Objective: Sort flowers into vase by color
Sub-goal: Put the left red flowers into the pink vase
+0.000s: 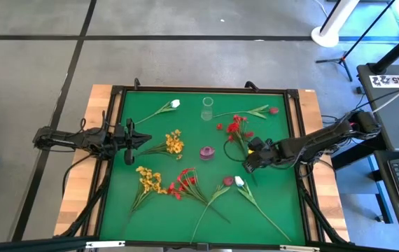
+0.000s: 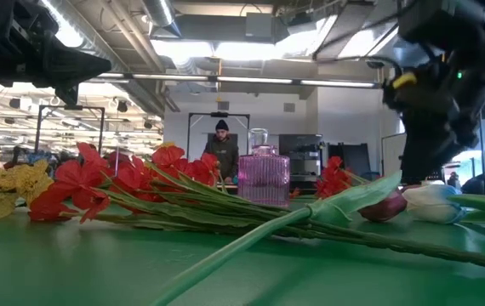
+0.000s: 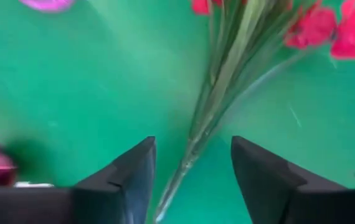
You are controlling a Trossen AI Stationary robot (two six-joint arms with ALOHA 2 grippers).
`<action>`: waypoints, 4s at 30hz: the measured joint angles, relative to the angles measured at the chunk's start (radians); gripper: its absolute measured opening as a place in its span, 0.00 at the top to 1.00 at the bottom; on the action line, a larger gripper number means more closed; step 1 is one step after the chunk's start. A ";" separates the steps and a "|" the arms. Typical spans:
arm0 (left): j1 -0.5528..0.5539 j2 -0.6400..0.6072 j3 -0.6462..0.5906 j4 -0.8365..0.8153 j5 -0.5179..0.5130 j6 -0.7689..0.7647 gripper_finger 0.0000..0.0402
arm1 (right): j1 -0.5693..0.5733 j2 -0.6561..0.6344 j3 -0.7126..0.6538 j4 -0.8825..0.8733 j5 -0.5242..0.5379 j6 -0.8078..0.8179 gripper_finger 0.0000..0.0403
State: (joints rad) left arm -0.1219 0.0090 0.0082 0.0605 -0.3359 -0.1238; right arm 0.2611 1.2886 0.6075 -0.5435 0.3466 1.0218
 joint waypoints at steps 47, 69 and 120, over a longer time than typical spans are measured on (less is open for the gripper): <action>0.000 0.000 0.000 0.000 0.000 0.000 1.00 | 0.001 -0.238 0.079 0.154 0.403 -0.215 0.97; 0.000 0.000 0.000 0.000 0.000 0.000 1.00 | 0.000 0.273 0.050 1.733 0.090 -1.176 0.99; 0.000 0.000 0.000 0.000 0.000 0.000 1.00 | -0.143 0.391 0.050 1.418 0.132 -1.026 0.66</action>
State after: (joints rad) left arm -0.1221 0.0089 0.0079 0.0605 -0.3355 -0.1238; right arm 0.1181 1.6800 0.6579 0.8745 0.4786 -0.0039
